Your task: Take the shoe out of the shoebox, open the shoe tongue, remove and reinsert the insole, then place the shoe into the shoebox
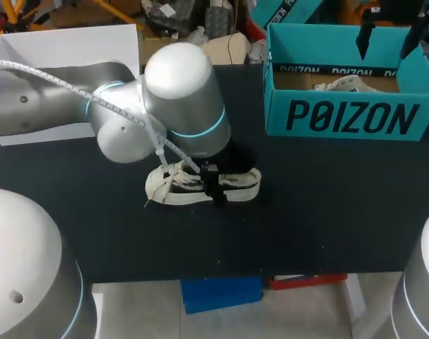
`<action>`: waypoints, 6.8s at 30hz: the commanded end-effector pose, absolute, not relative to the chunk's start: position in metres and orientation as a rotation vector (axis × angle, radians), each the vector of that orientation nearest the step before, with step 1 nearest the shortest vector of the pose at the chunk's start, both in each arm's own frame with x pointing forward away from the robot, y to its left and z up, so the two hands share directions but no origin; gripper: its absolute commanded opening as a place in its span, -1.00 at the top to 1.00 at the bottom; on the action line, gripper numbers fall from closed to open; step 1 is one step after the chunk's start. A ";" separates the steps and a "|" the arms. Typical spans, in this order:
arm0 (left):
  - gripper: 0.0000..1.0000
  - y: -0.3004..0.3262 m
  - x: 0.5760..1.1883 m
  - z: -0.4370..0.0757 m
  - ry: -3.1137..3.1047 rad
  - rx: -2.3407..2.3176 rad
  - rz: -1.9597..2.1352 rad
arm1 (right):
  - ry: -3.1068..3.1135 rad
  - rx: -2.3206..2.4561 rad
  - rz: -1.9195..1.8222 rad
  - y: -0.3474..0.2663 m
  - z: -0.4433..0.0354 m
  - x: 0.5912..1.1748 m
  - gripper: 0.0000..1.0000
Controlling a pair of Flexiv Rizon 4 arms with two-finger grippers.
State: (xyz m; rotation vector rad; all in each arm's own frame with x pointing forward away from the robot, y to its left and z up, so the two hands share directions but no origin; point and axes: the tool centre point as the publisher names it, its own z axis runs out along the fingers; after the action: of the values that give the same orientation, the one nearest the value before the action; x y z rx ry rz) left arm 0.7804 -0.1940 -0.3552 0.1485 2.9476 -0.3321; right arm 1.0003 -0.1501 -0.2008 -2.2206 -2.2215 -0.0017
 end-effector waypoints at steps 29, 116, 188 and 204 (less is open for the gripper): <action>-1.00 -0.008 0.763 -0.266 2.892 -0.016 -0.976 | -2.221 -2.221 -0.001 -0.150 -0.200 1.000 -1.00; -1.00 -0.008 0.763 -0.266 2.892 -0.016 -0.976 | -3.177 -0.254 -0.977 0.120 -0.264 0.810 -1.00; -1.00 -0.008 0.763 -0.266 2.892 -0.016 -0.976 | -2.777 0.035 -1.539 0.167 -0.426 0.830 -1.00; -1.00 -0.008 0.763 -0.266 2.892 -0.016 -0.976 | -2.790 0.009 -1.490 0.170 -0.434 0.832 1.00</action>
State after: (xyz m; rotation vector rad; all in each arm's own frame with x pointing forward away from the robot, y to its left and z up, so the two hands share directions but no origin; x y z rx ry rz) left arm 0.7640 -0.0082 -0.2651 -0.0170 2.8977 -0.9754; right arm 0.8302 0.1672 -0.4340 0.0111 -2.7872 -1.5010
